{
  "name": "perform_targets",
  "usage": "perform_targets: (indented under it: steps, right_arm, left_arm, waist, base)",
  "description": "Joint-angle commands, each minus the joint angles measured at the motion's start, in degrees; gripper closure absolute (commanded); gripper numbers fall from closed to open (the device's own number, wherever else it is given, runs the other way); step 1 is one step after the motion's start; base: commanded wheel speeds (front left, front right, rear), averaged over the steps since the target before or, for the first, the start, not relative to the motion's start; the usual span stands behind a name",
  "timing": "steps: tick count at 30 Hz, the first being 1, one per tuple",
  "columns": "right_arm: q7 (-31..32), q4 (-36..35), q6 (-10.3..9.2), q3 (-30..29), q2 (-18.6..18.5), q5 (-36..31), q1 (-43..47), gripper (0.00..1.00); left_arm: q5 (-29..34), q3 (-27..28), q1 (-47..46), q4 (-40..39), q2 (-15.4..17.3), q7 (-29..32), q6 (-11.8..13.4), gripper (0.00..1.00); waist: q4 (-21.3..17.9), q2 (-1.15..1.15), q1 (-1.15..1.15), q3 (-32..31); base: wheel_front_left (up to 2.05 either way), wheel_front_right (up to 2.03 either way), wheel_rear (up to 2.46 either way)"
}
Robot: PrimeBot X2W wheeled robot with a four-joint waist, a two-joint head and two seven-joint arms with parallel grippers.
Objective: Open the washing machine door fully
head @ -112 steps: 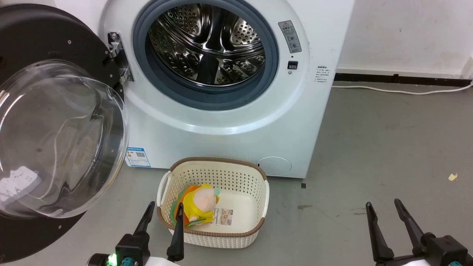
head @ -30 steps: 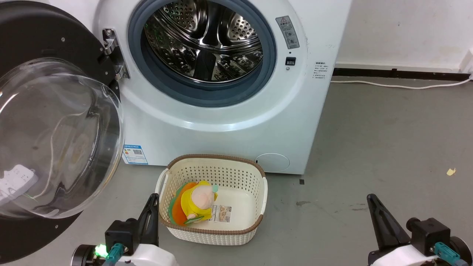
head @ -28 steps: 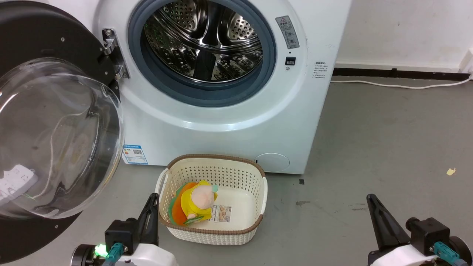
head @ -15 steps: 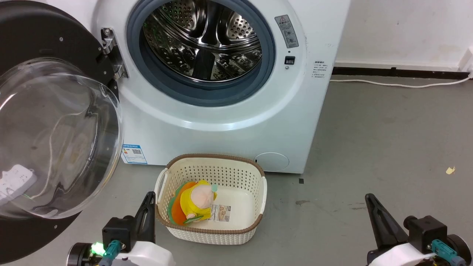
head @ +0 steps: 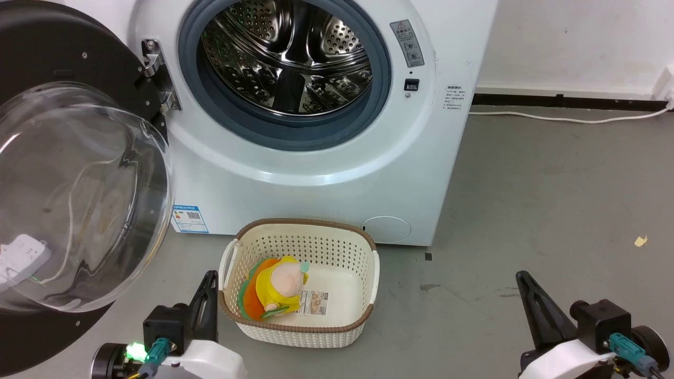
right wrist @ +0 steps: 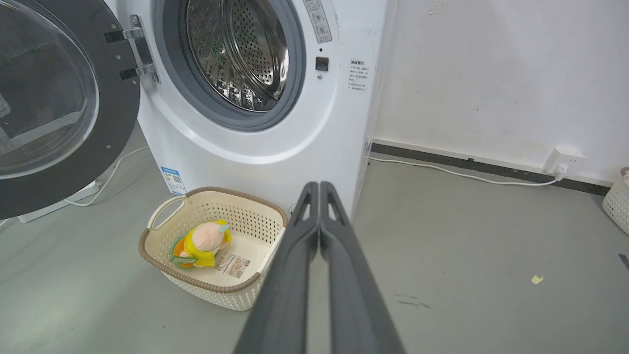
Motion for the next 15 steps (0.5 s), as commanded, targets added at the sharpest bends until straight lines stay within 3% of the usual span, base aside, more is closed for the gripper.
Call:
perform_targets:
  steps: [1, 15]
  right_arm:
    - [0.26, -0.46, 0.04, 0.12, 0.11, -0.22, -0.75, 1.0]
    - [2.14, -1.06, 0.04, 0.47, 0.13, -1.02, -1.43, 1.0]
  left_arm:
    - [0.62, 0.44, -0.69, -0.35, -0.42, 0.33, -0.16, 1.0]
    - [1.8, 1.76, -0.84, -1.52, -0.83, 2.2, -0.6, 1.0]
  waist:
    - [-0.02, 0.0, 0.0, 0.02]
    - [-0.21, 0.0, 0.0, 0.21]
  base:
    - [0.0, 0.0, 0.0]
    - [0.0, 0.0, 0.0]
